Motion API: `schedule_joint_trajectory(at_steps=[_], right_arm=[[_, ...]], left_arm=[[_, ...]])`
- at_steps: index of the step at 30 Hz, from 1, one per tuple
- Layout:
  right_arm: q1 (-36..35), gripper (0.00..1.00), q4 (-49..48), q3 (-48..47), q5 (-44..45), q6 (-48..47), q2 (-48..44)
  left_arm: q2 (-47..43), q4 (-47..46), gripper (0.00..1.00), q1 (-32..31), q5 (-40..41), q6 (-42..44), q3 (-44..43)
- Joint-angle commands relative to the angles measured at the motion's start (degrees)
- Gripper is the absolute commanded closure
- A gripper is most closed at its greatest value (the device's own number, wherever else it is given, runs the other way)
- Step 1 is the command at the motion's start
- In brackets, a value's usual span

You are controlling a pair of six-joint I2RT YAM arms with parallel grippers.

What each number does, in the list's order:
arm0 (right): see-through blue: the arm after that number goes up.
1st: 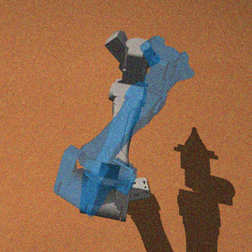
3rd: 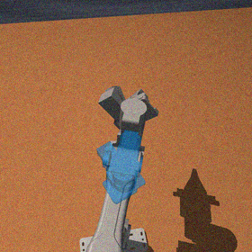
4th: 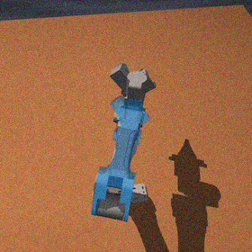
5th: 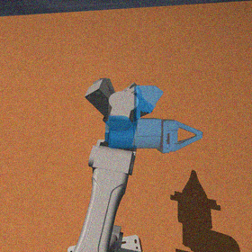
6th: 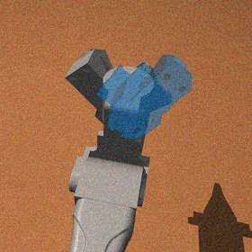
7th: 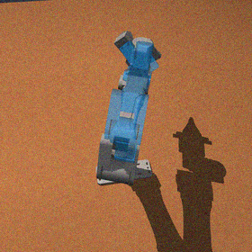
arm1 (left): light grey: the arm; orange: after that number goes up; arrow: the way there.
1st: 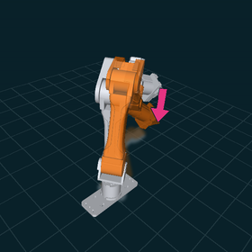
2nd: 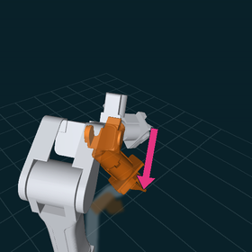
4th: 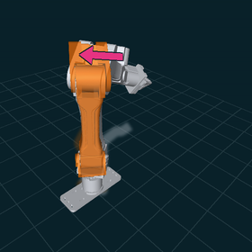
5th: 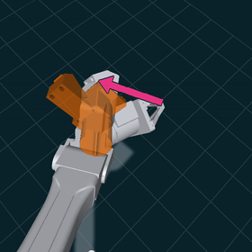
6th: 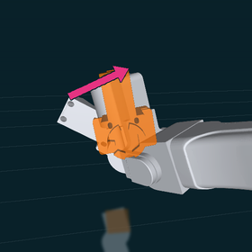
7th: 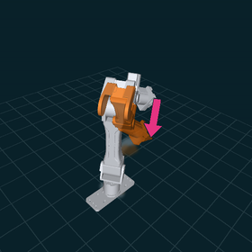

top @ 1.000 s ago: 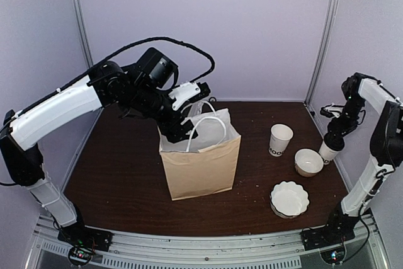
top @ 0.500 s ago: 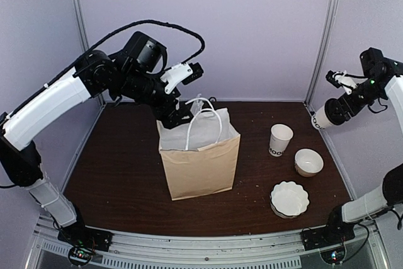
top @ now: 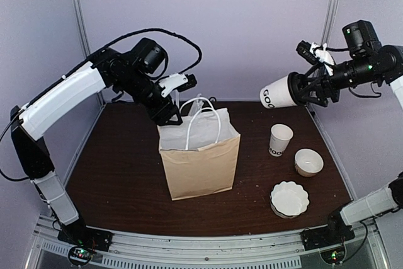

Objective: Pack the takeout coffee

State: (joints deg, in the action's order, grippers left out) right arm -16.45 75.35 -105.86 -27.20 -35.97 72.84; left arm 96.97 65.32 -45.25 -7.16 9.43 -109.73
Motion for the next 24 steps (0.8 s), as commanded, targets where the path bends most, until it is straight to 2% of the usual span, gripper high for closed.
schedule_joint_trajectory(at_steps=[1,6,8,10,11,19,24], right_arm=[[-6.8,0.33,-0.4,-5.5,-6.6,0.9,3.3],[-13.5,0.33,0.5,-9.4,-9.9,0.7,6.0],[-16.8,0.33,0.2,-9.4,-8.3,0.8,6.8],[-19.6,0.33,0.5,-9.2,-5.5,0.7,7.9],[-20.8,0.33,0.7,-9.0,-4.0,0.6,8.5],[-30.4,0.33,0.1,-7.5,6.2,-1.2,11.1],[-31.9,0.33,0.4,-10.6,8.5,-1.0,12.9]], left_arm=[[4.1,1.9,0.41,0.5,-2.0,1.5,-2.7],[6.0,3.0,0.75,0.5,-1.8,1.7,-5.3],[6.3,3.3,0.82,0.5,-2.2,1.8,-5.5],[6.5,3.7,0.97,0.5,-2.7,1.5,-6.0],[6.6,4.0,1.00,0.5,-3.2,1.2,-6.4],[4.6,4.4,1.00,0.3,-7.6,-1.5,-6.9],[3.1,4.5,1.00,-1.7,-6.7,-1.2,-6.0]])
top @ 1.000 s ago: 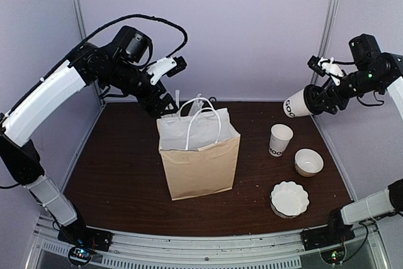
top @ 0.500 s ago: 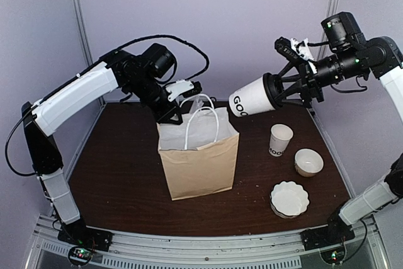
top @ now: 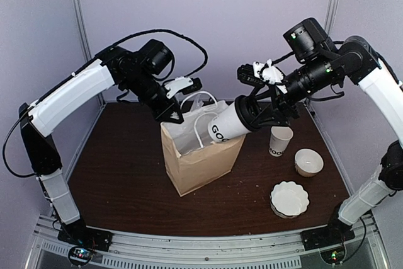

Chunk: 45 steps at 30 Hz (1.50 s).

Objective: Pack the takeout coffee

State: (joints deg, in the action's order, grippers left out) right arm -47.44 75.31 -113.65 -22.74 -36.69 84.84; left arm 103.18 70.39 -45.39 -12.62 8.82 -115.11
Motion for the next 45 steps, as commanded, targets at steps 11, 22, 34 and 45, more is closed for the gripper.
schedule_joint_trajectory(at_steps=[11,22,34,45], right_arm=[[-0.3,0.33,-1.3,-1.9,11.1,-3.1,-4.3],[-0.2,0.33,-0.7,-2.1,8.8,-3.7,-6.1],[-4.5,0.33,0.1,4.2,9.6,-4.3,-5.3],[-8.9,0.34,-1.3,2.8,11.2,-5.4,0.1]], left_arm=[[-4.9,1.7,1.00,-5.1,3.4,-1.4,-1.6],[-5.4,1.6,1.00,-6.7,7.6,-4.8,-1.3],[-5.0,-0.7,1.00,-6.7,8.0,-8.6,-0.9],[-3.5,-0.6,1.00,-9.0,6.1,-8.0,-1.6]])
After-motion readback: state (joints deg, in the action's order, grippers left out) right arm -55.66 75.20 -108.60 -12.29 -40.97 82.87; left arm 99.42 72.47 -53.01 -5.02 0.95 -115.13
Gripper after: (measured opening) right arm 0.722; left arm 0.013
